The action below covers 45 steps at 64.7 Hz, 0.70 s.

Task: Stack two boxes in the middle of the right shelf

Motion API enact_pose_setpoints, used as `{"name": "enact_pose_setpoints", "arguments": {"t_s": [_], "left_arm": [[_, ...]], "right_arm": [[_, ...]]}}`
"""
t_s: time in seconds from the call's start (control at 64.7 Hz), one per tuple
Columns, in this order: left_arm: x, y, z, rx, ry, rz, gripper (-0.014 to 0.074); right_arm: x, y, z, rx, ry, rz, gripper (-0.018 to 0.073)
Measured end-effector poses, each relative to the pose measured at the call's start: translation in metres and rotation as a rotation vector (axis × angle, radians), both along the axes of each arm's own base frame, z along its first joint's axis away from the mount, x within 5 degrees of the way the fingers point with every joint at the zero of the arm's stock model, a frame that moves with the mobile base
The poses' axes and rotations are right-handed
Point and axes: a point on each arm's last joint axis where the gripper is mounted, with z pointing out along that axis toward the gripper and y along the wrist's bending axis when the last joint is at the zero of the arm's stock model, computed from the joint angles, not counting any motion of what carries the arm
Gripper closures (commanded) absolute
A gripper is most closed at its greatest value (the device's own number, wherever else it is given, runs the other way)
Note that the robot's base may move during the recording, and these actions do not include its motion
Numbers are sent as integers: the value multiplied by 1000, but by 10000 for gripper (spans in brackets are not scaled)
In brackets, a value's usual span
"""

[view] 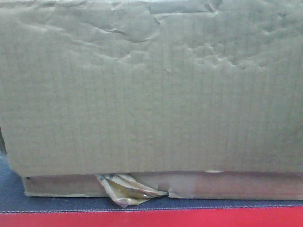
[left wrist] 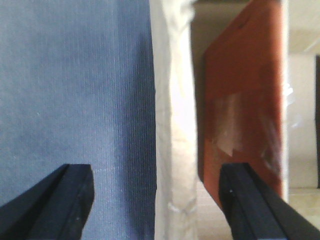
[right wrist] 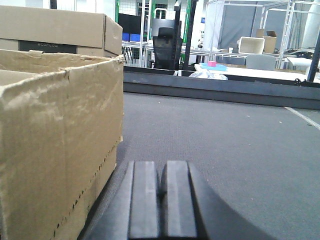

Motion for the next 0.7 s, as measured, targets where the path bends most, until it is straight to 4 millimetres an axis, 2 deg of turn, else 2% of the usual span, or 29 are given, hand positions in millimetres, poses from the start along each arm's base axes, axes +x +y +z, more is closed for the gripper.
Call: {"name": "enact_pose_setpoints", "arguments": {"t_s": [0.51, 0.618, 0.695], "left_arm": [[7, -4, -14, 13, 36, 0, 174], [7, -4, -14, 13, 36, 0, 174], [7, -4, -14, 13, 36, 0, 174]], "right_arm": [[-1, 0, 5, 0, -16, 2, 720], [-8, 1, 34, 18, 16, 9, 720], [-15, 1, 64, 52, 69, 15, 720]]}}
